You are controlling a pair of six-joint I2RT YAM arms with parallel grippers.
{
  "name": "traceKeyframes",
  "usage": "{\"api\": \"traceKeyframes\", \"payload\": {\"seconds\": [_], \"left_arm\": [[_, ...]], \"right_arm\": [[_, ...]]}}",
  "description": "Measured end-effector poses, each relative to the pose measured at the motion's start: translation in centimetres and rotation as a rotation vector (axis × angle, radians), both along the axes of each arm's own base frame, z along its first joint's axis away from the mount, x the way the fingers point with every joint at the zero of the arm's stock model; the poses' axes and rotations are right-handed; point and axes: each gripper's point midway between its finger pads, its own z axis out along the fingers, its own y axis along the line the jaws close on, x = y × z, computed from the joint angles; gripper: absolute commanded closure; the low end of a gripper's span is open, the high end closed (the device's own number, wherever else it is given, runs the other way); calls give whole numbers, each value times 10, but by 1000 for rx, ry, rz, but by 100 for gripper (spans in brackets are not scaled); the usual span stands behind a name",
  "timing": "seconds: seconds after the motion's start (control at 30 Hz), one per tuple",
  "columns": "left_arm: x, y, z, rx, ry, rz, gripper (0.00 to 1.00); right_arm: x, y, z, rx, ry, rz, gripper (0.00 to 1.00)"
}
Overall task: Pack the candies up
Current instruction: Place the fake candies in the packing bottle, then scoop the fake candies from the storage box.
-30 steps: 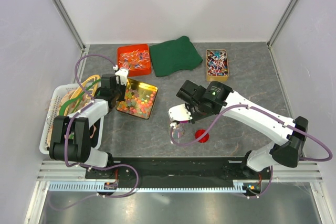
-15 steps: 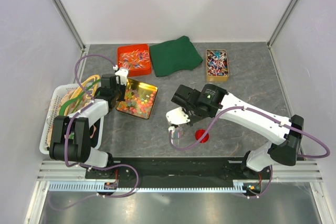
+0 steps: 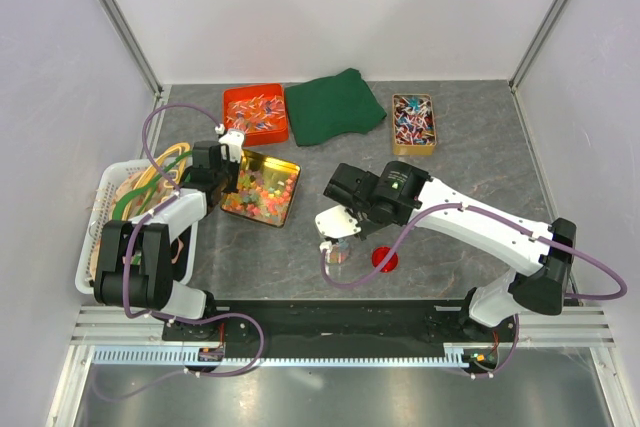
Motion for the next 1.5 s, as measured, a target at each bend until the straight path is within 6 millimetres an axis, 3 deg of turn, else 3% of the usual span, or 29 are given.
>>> {"api": "traceKeyframes", "payload": {"seconds": [0.77, 1.0, 1.23, 1.5], "left_arm": [[0, 0, 0, -1, -2, -1, 98], [-1, -10, 0, -36, 4, -44, 98], [-3, -19, 0, -71, 10, -89, 98], [-8, -33, -2, -95, 25, -147, 98]], "right_arm": [[6, 8, 14, -27, -90, 23, 100], [22, 13, 27, -28, -176, 27, 100], [63, 59, 38, 33, -334, 43, 100], [112, 120, 11, 13, -489, 69, 100]]}}
